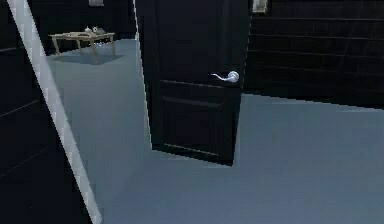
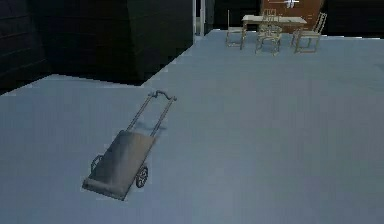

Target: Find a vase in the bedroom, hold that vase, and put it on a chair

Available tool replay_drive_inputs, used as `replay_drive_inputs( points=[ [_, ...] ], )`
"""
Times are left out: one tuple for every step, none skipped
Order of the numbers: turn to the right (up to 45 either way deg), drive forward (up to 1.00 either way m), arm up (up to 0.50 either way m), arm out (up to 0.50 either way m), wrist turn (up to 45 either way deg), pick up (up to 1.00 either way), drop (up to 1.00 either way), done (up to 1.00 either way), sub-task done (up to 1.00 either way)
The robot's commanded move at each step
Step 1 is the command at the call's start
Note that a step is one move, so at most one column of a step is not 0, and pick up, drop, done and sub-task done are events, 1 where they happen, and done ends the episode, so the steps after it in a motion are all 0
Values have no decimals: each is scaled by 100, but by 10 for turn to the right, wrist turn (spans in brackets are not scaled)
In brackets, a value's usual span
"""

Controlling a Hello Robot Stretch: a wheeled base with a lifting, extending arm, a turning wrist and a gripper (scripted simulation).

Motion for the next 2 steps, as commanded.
replay_drive_inputs(
  points=[
    [0, 100, 0, 0, 0, 0, 0, 0, 0],
    [0, 15, 0, 0, 0, 0, 0, 0, 0]
  ],
)
